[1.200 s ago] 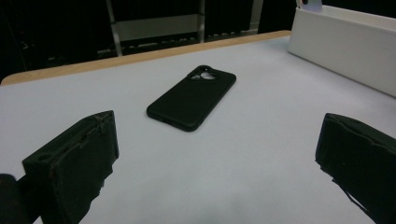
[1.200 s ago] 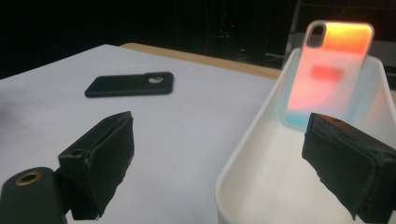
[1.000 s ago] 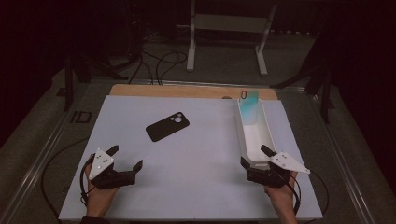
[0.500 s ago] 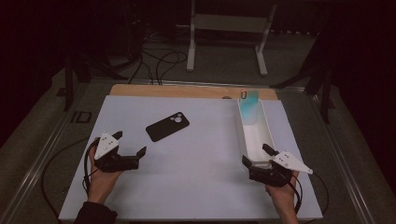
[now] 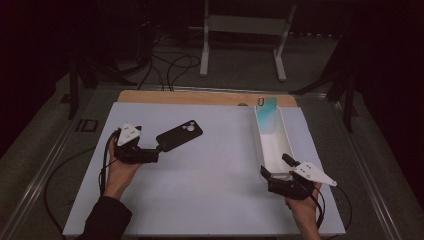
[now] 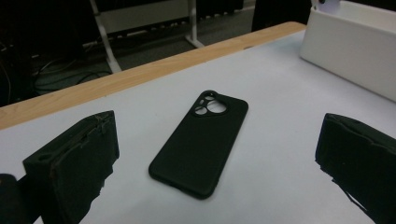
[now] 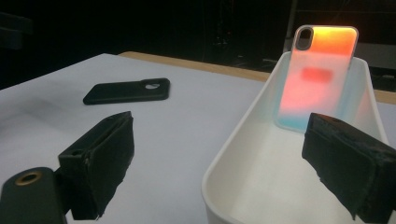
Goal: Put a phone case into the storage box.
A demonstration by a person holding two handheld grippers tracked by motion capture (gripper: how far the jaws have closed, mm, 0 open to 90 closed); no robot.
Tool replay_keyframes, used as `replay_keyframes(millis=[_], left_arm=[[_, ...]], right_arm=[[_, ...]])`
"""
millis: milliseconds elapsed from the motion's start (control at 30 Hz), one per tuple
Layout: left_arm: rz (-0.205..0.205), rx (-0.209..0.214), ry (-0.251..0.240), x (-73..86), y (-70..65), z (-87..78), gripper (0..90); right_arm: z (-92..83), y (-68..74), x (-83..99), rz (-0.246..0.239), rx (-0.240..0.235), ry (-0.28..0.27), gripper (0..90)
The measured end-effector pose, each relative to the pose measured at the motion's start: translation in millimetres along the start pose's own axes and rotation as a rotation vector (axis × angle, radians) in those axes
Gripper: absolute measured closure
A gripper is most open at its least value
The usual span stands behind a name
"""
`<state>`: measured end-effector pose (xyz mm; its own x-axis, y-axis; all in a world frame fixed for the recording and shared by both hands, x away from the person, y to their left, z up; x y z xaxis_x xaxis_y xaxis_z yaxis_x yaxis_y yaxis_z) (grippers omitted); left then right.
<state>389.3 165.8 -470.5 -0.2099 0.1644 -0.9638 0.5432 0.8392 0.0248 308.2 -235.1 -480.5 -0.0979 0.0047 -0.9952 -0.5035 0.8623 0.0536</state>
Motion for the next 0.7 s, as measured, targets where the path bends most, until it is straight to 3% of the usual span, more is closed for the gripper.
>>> replay_keyframes(millis=[333,700], left_arm=[[0.021,0.010,0.048,-7.3,6.4,32.9,0.2],[-0.016,0.003,0.084,-3.2,18.4,60.7,2.9]], right_arm=[[-0.6,-1.4,-1.0,0.012,0.001,-0.005,9.1],[-0.7,-1.1,-1.8,0.016,-0.003,-0.009,9.1]])
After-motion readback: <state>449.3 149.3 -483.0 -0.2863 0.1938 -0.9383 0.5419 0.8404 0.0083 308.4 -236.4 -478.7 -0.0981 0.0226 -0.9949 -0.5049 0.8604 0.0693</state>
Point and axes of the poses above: each handheld gripper's, and its own axes: z roughly forward along the jaws, x roughly out of its underside, y roughly to its left, the point moved 7 cm from there along z, roughly forward along the jaws, and after that the axes turned 11 degrees about -y, right-handed, at the moved point
